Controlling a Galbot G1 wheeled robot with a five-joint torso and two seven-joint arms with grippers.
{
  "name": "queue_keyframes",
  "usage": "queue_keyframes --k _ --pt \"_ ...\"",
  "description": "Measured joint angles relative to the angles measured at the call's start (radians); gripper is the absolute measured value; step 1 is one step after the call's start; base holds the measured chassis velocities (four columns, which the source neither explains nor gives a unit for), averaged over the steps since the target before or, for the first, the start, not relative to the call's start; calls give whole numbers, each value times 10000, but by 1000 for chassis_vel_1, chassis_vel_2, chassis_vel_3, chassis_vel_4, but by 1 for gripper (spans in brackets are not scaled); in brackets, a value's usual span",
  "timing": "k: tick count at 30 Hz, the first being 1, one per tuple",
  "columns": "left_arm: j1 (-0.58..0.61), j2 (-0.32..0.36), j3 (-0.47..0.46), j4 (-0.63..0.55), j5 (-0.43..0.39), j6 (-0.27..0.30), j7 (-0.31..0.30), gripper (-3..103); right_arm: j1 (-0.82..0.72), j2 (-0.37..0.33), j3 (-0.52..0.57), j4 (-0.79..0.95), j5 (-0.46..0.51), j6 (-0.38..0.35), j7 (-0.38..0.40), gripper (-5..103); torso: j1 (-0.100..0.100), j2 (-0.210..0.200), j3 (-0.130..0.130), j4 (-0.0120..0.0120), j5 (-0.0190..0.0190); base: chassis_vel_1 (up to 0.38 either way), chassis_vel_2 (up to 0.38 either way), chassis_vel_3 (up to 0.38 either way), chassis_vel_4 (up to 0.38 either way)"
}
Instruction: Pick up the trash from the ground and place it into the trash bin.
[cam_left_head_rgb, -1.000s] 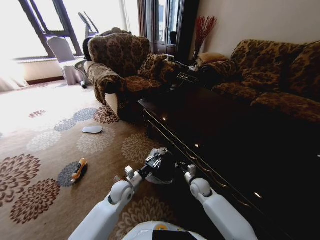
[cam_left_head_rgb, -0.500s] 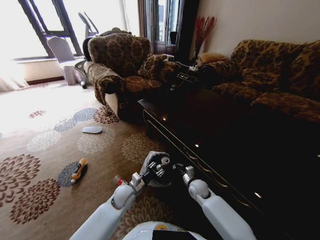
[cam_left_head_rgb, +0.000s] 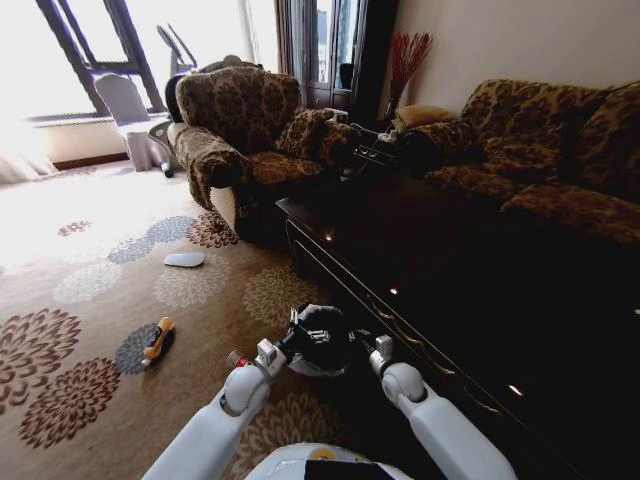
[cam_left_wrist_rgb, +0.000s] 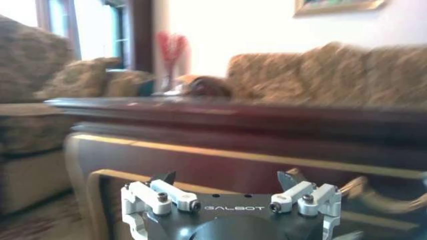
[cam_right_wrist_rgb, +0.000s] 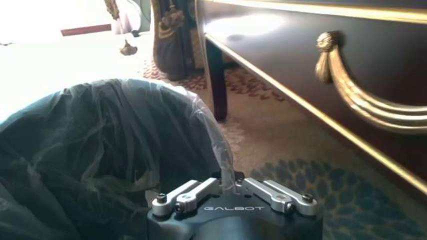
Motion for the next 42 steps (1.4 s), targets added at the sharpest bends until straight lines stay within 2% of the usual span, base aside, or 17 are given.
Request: queue_keyframes --k 4,8,10,15,17,19,21,22,24,25,26,27,28,29,32,36,42 --pt "755 261 -1243 2 357 750 -708 100 -137 174 503 12 -416 263 -151 1 0 0 0 -9 -5 0 0 0 0" --pt "1461 381 -2012 5 639 1313 -886 100 -127 218 566 171 -423 264 -246 1 0 0 0 -1 -6 0 0 0 0" --pt "2084 674 -2537 213 651 1976 -906 100 -73 215 547 234 -426 265 -279 1 0 0 -1 2 -6 0 0 0 0" --pt "2416 889 -2691 791 343 3042 -1047 100 -106 234 463 346 -441 265 -289 1 0 0 -1 -4 -7 0 0 0 0" --pt "2421 895 -2662 872 284 3136 -1058 100 -131 224 463 368 -442 266 -300 1 0 0 -1 -5 -6 0 0 0 0" --pt "2313 900 -2353 1266 -767 3746 -1381 100 -234 202 514 387 -457 301 -362 1 0 0 0 -4 -7 72 52 -44 -40" --pt "2263 899 -2258 1324 -1142 3906 -1551 100 -250 200 532 387 -459 315 -372 1 0 0 0 -4 -9 77 54 -46 -52" --pt "2180 886 -2123 1381 -1732 4186 -1905 100 -270 198 562 390 -460 335 -382 1 0 0 0 -4 -9 77 82 -44 -65" --pt "1962 860 -1788 1336 -3520 4986 -3543 100 -321 193 616 447 -450 375 -389 1 0 0 -1 -4 -9 61 67 -62 -57" --pt "1962 860 -1788 1336 -3520 4986 -3543 100 -321 193 616 447 -450 375 -389 1 0 0 -1 -4 -9 61 52 -62 -53" --pt "1890 856 -1728 1249 -4337 5370 -4177 100 -339 192 631 450 -451 384 -401 1 0 0 0 -3 -8 61 46 -54 -53" --pt "1881 856 -1723 1241 -4422 5412 -4243 100 -340 192 633 450 -452 385 -403 1 0 0 0 -3 -8 61 46 -54 -53" --pt "1696 858 -1643 1191 -5957 5905 -5267 100 -362 203 636 454 -475 393 -431 1 0 0 0 -3 -4 0 0 0 0" --pt "1696 858 -1643 1191 -5957 5905 -5267 100 -362 203 636 454 -475 393 -431 1 0 0 0 -3 -4 0 0 0 0" --pt "1212 596 -1464 1933 -7424 6041 -6292 100 -374 289 658 465 -507 433 -436 1 0 0 0 -5 2 0 0 0 0" --pt "677 117 -1286 2971 -7753 6040 -6608 100 -450 214 647 567 -517 429 -434 1 0 0 1 -5 -8 0 0 0 0" --pt "-150 -596 -1082 4431 -7324 5783 -6341 100 -655 12 755 782 -502 400 -420 1 0 0 1 -4 -3 0 0 0 0"
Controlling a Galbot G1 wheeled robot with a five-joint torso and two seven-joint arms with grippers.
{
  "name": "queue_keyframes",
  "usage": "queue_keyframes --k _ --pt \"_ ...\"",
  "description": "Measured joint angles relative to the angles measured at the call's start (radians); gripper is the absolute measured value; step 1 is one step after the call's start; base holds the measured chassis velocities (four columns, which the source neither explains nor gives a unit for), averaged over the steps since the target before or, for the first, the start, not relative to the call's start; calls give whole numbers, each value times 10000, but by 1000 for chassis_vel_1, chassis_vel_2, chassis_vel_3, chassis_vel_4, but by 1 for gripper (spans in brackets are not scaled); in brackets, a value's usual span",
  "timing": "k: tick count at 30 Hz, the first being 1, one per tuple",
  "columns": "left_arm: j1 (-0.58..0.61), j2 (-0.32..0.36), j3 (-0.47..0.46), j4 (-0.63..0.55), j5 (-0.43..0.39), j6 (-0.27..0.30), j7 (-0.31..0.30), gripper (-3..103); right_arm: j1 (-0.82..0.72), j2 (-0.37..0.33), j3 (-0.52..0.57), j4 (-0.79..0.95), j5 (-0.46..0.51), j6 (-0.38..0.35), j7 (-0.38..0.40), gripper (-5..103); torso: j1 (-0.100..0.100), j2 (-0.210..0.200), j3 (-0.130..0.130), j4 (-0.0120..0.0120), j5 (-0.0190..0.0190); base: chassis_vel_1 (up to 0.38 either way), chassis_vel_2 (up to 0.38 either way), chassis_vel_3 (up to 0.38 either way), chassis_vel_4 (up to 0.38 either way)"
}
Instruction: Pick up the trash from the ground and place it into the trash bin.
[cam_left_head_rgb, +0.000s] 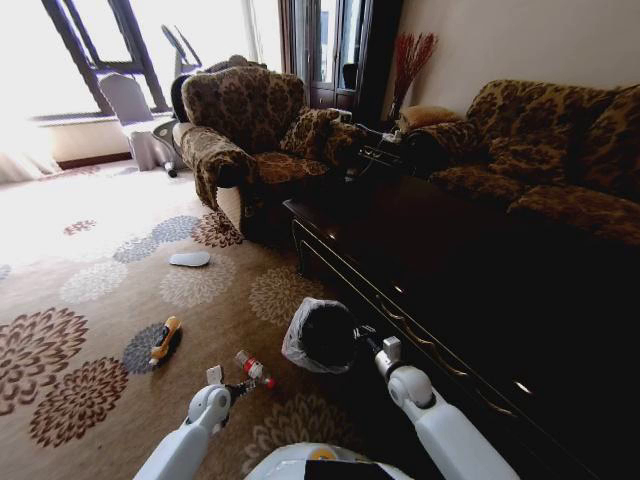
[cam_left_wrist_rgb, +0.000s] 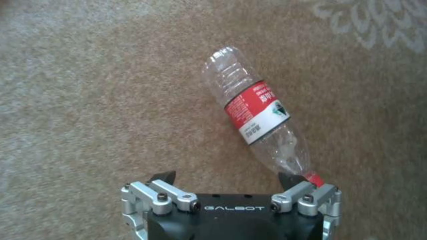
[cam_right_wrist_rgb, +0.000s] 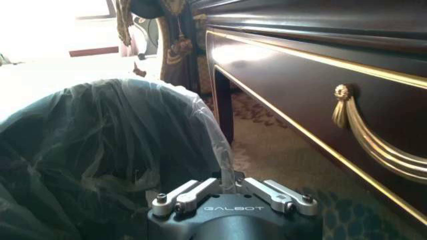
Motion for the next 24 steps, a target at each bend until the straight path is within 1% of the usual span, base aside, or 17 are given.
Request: queue_keyframes --k 1,5,9,11,12,13,14,15,16,17,18,19,20,21,22,23,24 --pt "0 0 0 0 0 0 0 100 0 0 0 0 0 0 0 1 0 0 0 0 0 0 0 0 0" --pt "-581 -403 97 725 517 -191 346 100 -180 -149 149 140 30 -20 -1 1 0 0 0 -1 0 0 0 0 0" --pt "-901 -605 80 857 529 -194 442 100 -375 -322 342 244 80 -20 -35 1 0 0 0 -1 -1 0 0 0 0" --pt "-1143 -683 111 1218 707 -669 532 100 -446 -417 477 256 155 -20 -71 1 0 0 0 -2 2 0 0 0 0" --pt "-1143 -683 111 1218 707 -669 532 100 -446 -417 477 256 155 -20 -71 1 0 0 0 -2 2 0 0 0 0" --pt "-1334 -746 131 1559 790 -935 679 100 -456 -441 521 258 197 -20 -85 1 0 0 0 1 1 0 0 0 0" --pt "-1609 -846 145 2012 836 -1298 855 103 -460 -461 549 259 234 -18 -102 1 0 0 0 1 1 0 0 0 0" --pt "-1609 -846 145 2012 836 -1298 855 103 -460 -461 549 259 234 -18 -102 1 0 0 0 1 1 0 0 0 0" --pt "-1889 -941 193 2497 970 -1603 970 101 -478 -489 569 261 271 -17 -109 1 0 0 -1 1 2 0 0 0 0" --pt "-2051 -995 218 2787 1035 -1738 1020 101 -496 -518 579 267 302 -16 -110 1 0 0 0 0 2 0 0 0 0" --pt "-2469 -1148 233 3427 1075 -1922 1097 98 -551 -589 602 290 369 -16 -114 1 1 0 0 1 0 0 0 0 0" --pt "-2709 -1259 209 3766 994 -1951 1149 94 -598 -630 626 308 412 -16 -119 1 0 0 0 0 1 0 0 0 0" --pt "-2709 -1259 209 3766 994 -1951 1149 94 -598 -630 626 308 412 -16 -119 1 0 0 0 0 1 0 0 0 0" --pt "-2955 -1388 159 4085 867 -1868 1148 89 -639 -662 657 314 440 -16 -131 1 1 -1 0 -1 1 0 0 0 0" --pt "-3282 -1599 56 4535 690 -1521 997 84 -681 -699 710 320 452 -16 -139 1 0 0 0 -2 2 0 0 0 0" --pt "-3513 -1781 -9 4913 616 -1337 830 78 -721 -735 768 345 464 -16 -144 1 0 -1 0 -2 2 0 0 0 0" --pt "-3513 -1781 -9 4913 616 -1337 830 78 -721 -735 768 345 464 -16 -144 1 0 -1 0 -2 2 0 0 0 0"
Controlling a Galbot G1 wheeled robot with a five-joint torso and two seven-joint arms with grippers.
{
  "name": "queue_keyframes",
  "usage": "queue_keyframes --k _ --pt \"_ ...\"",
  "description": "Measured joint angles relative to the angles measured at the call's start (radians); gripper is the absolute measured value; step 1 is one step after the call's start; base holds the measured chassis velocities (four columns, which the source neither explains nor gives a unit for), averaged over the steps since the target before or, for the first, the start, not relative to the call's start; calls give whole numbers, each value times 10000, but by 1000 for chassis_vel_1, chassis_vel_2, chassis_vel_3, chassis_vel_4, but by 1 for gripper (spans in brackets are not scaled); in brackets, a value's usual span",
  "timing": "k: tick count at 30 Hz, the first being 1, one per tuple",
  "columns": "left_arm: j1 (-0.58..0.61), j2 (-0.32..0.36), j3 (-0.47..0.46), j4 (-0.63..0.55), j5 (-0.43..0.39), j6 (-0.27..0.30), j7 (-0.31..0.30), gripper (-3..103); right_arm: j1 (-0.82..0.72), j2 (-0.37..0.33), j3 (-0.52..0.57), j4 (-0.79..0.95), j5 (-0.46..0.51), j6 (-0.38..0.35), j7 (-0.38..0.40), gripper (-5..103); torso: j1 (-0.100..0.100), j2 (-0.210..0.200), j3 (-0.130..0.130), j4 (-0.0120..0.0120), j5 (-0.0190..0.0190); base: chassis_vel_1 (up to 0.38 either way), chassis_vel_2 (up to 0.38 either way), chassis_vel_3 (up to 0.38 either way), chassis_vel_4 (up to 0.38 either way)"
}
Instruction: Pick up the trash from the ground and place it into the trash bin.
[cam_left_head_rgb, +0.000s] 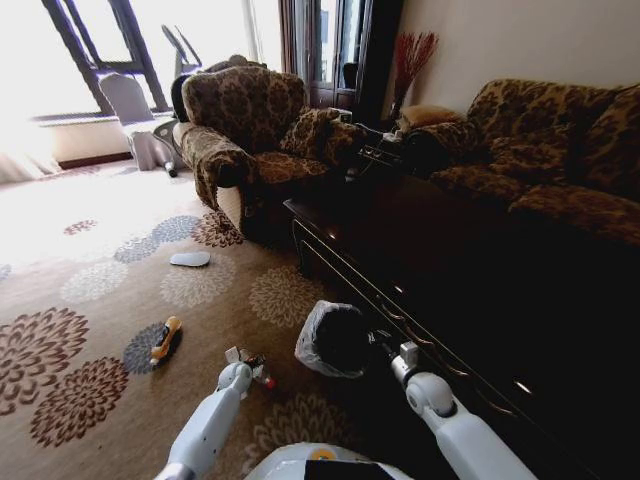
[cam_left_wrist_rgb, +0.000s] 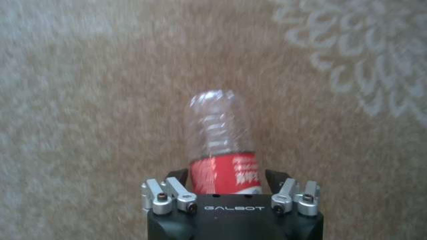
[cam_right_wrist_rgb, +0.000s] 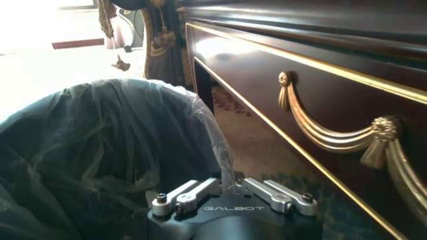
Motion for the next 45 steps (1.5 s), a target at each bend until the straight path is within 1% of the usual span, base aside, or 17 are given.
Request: queue_keyframes --k 2,7,9,15,17,18,19,20,23,24,26,27,29,33,36,40,45 --pt "-198 -174 -53 419 121 -21 -64 68 -76 -68 140 48 56 0 -20 1 -1 1 -1 2 11 0 0 0 0" --pt "-85 -150 -52 209 151 -152 -56 58 -91 -108 253 35 92 0 -68 1 -1 0 -1 8 6 0 0 0 0" --pt "186 72 116 -410 242 -493 17 52 -46 -47 244 -11 103 0 -74 1 2 0 1 -2 -26 0 0 0 0" --pt "949 743 223 -1723 469 -868 373 38 151 136 53 -123 68 4 42 1 1 0 -1 0 -1 0 0 0 0" --pt "1451 1105 256 -2218 1373 -1588 1082 35 288 178 -84 -202 70 59 160 1 1 0 0 0 -9 0 0 0 0" --pt "1813 1386 256 -2575 2082 -2336 1832 32 426 202 -201 -267 83 91 161 1 1 0 0 2 -8 0 0 0 0" --pt "1813 1386 256 -2575 2082 -2336 1832 32 426 202 -201 -267 83 91 161 1 1 0 0 2 -8 0 0 0 0" --pt "2029 1568 234 -2847 2534 -2923 2388 29 530 215 -303 -319 96 126 161 1 1 0 0 3 -7 0 0 0 0" --pt "2488 2212 -23 -3766 4141 -5583 3697 28 1113 377 -864 -594 176 151 270 1 0 0 0 5 -4 0 0 0 0" --pt "2533 2390 -114 -4093 4345 -6172 3897 28 1245 412 -1006 -646 259 105 353 1 0 0 0 5 -4 0 0 0 0" --pt "2572 2516 -167 -4358 4368 -6546 4065 28 1360 418 -1137 -697 366 24 411 1 0 0 0 3 -6 0 0 0 0" --pt "2661 2776 -265 -4956 4225 -7197 4501 28 1579 399 -1405 -818 604 -141 440 1 0 0 0 2 -8 0 0 0 0" --pt "2845 3142 -365 -5916 3687 -7729 5356 28 1973 347 -1915 -956 1103 -494 598 1 0 0 0 0 -4 0 0 0 0" --pt "3185 3558 -376 -7207 2721 -7792 6424 28 2609 296 -2546 -1108 1486 -877 784 1 0 0 0 3 -7 0 0 0 0" --pt "3540 3942 -141 -8786 1532 -7186 7470 28 3417 287 -3362 -1542 1629 -1161 874 1 0 0 0 3 -4 0 0 0 0" --pt "3632 3970 255 -9497 862 -6479 7951 28 4144 436 -4047 -1995 1519 -1319 884 1 0 0 0 0 -6 0 0 0 0" --pt "3634 3943 653 -9552 925 -6145 8229 28 4648 481 -4468 -2225 1157 -1297 784 1 0 0 0 5 -4 0 0 0 0"
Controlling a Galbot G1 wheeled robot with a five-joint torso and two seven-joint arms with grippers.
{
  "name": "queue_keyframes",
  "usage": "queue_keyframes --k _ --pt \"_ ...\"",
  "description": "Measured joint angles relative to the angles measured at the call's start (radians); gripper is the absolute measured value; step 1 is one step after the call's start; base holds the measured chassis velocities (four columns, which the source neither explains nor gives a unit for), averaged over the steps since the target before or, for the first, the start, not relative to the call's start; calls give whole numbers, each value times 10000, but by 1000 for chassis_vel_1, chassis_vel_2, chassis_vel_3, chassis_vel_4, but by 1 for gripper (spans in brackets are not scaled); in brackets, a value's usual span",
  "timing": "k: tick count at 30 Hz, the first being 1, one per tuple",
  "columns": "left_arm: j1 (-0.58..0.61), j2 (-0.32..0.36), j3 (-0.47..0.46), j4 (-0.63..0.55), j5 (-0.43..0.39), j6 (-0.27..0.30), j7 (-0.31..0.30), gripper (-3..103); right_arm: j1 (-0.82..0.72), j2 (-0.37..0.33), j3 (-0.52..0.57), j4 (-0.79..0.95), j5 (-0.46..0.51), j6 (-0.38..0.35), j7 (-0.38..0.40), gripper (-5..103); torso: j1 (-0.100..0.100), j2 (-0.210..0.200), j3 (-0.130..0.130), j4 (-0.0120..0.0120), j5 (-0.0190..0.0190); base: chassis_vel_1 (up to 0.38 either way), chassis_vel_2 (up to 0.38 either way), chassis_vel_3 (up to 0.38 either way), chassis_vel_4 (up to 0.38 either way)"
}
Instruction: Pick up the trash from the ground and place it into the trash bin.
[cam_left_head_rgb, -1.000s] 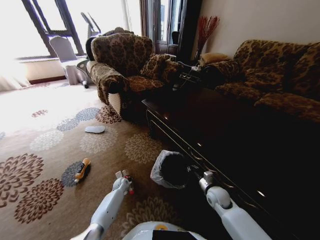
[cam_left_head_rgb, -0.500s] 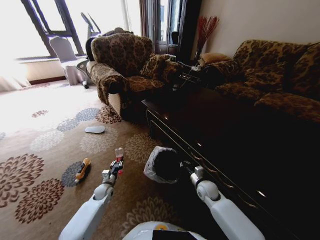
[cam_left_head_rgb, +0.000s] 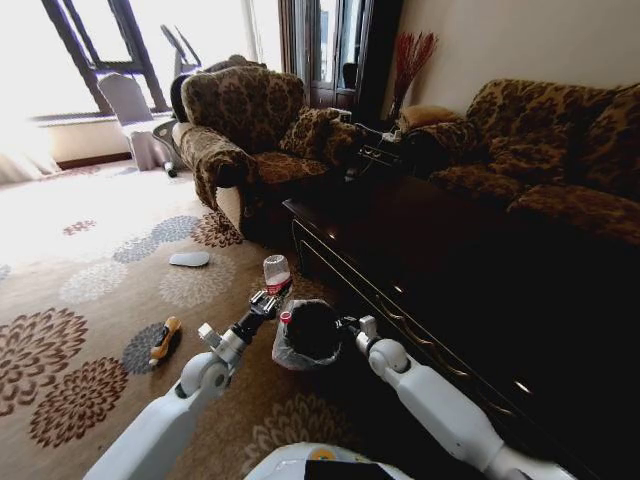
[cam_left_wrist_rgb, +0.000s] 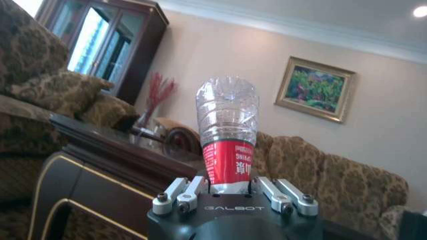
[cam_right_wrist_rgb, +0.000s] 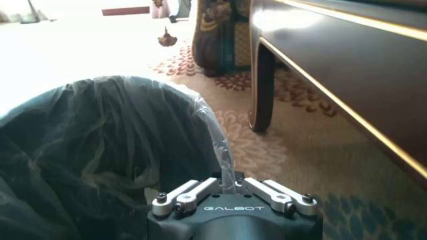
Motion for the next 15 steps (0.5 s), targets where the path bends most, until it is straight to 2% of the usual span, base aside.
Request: queue_keyframes --k 4,6,7,9,10,13,14,15 --pt "7 -42 551 318 515 16 129 28 182 -110 -189 -54 -203 46 -77 1 0 0 0 -4 -1 0 0 0 0" --pt "-86 -264 942 571 916 -51 2 28 144 -173 -225 116 -192 27 -128 1 0 0 0 -4 0 0 0 0 0" --pt "-239 -468 1435 904 1880 -54 -724 28 20 -203 -226 261 -167 -13 -172 1 0 0 0 -4 1 0 0 0 0" --pt "-335 -547 1653 1182 2517 -98 -1085 26 -93 -232 -209 344 -161 -35 -177 1 0 0 0 -4 1 0 0 0 0" --pt "-335 -547 1653 1182 2517 -98 -1085 26 -93 -232 -209 344 -161 -35 -177 1 0 0 0 -4 1 0 0 0 0" --pt "-455 -587 1692 1407 2799 -242 -1297 42 -316 -305 -133 510 -150 -36 -212 1 0 0 0 -4 2 0 0 0 0" --pt "-455 -587 1692 1407 2799 -242 -1297 42 -316 -305 -133 510 -150 -36 -212 1 0 0 0 -4 2 0 0 0 0" --pt "-499 -585 1681 1465 2820 -295 -1314 47 -382 -321 -110 547 -148 -36 -236 1 0 0 0 -3 2 0 0 0 0"
